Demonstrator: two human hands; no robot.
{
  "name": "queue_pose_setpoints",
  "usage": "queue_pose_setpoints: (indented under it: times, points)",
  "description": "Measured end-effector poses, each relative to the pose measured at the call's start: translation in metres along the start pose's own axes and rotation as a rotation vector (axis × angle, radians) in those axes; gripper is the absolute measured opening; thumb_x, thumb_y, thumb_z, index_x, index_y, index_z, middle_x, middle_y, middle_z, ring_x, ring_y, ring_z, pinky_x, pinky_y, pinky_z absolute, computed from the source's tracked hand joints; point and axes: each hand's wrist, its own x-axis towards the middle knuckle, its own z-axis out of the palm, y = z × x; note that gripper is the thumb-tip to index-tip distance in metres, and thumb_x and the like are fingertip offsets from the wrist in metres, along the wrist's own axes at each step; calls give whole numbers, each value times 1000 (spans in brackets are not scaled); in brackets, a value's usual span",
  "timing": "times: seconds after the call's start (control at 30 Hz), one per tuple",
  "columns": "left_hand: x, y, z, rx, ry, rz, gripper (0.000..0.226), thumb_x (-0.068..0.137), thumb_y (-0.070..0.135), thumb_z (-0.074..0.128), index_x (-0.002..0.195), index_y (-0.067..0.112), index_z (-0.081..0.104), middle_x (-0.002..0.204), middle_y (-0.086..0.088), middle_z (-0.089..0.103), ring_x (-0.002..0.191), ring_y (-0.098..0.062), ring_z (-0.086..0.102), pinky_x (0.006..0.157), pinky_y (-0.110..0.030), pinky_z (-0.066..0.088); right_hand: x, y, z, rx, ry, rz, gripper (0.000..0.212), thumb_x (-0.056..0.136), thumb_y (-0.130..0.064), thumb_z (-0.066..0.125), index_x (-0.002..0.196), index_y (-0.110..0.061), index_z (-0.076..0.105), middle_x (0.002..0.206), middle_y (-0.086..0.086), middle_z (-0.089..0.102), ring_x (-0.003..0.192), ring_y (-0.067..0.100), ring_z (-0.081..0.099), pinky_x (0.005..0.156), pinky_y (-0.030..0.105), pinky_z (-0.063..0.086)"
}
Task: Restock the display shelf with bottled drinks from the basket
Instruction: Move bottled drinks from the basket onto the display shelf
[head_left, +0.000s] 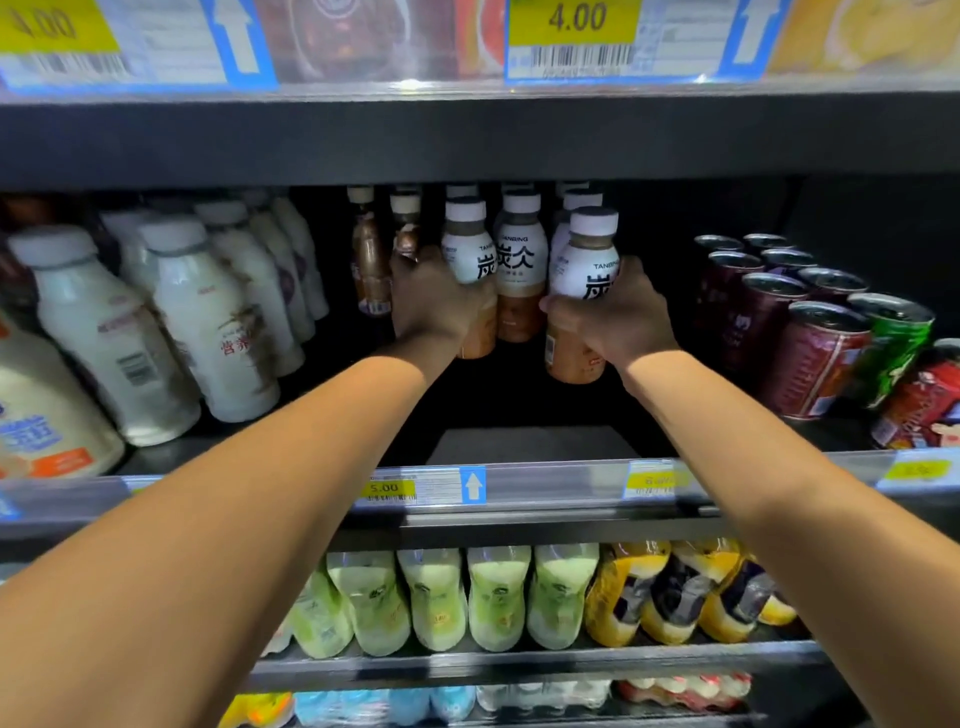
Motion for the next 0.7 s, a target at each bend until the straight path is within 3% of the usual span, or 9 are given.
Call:
queue_pose_setpoints:
  times: [0.07,0.17,0.23,0.37,0.47,0.7]
  points:
    - [-4,7,-5,44,-39,-17,86,58,76,68,117,15,65,123,-13,65,110,-31,64,86,-33,52,1,1,1,-1,1,3,66,69,-40,84,120,-17,49,117,5,64,105,26,63,91,43,55]
    - [-10,13,-10,84,-2,23,84,73,56,76,135,7,46,133,-17,58,121,-35,57,91,-37,47,1,2,1,9,4,2,65,70,-39,84,119,-18,48,116,5,64,103,26,63,90,42,55]
    - [-12,16,-11,137,37,55,81,77,52,76,135,6,41,131,-17,59,120,-35,57,92,-40,47,1,1,1,19,1,2,65,71,-38,84,120,-18,46,116,4,63,103,26,63,90,43,55]
    - [-11,20,-14,278,45,100,65,81,55,71,125,10,57,137,-17,54,122,-35,55,93,-40,47,2,0,2,21,5,13,69,73,-38,83,122,-16,41,117,5,63,104,26,63,91,45,55]
    - [-6,18,-12,283,44,95,56,82,54,71,115,9,66,125,-15,63,113,-33,62,86,-37,50,3,-1,3,20,11,16,69,72,-37,83,123,-14,42,118,6,63,105,27,63,92,45,54]
    - [-4,21,-10,305,38,119,53,84,51,70,114,8,66,119,-17,67,112,-33,63,86,-36,51,8,0,2,52,-15,27,67,72,-35,84,123,-15,45,117,4,63,103,24,63,90,42,55]
